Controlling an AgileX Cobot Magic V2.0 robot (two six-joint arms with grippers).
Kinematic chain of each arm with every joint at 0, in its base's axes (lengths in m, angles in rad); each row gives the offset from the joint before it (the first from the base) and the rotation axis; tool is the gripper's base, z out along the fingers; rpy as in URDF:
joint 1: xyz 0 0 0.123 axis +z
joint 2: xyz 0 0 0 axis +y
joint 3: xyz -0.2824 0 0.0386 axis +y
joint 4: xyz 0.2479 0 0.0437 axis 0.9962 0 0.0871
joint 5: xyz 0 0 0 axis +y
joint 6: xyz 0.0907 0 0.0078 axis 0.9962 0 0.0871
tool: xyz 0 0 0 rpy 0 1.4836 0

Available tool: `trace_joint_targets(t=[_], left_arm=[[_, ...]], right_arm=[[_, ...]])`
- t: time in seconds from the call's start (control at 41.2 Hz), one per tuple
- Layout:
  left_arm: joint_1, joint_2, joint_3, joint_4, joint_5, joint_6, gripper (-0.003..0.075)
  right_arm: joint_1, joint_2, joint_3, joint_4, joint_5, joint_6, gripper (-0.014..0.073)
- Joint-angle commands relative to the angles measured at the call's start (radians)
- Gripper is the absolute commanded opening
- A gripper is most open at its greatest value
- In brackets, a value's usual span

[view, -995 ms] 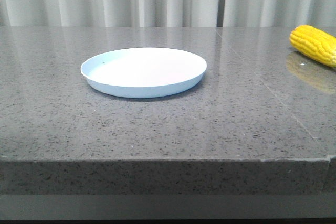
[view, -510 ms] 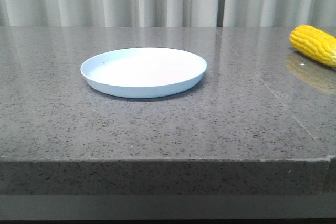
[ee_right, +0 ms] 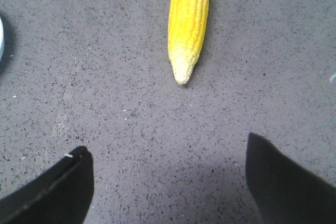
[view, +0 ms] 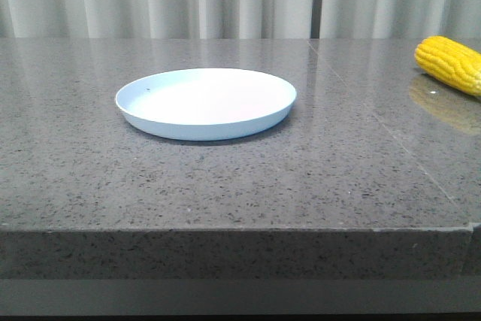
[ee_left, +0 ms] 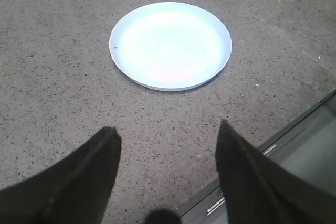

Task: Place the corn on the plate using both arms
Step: 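Lift the left gripper away from the plate and hold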

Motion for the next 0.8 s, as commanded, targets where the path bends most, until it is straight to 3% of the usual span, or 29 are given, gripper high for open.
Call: trace_joint_targets(t=[0.0,0.437,0.777], left_arm=[[-0.007,-0.001,-0.026,-0.010,-0.075,-0.012,0.0400],[-0.007,-0.001,-0.026,-0.010,-0.075,-0.012,0.0400],[-0.007,-0.001,-0.026,-0.010,-0.075,-0.012,0.0400]], right_arm=[[-0.006,0.091,-0.100,-0.014,-0.018,-0.009,0.0613],[-0.052,0.489,-0.450,-0.016,0.102,0.009,0.0613],[-0.055,0.725,-0.641,0.008,0.072,0.009,0.0613]])
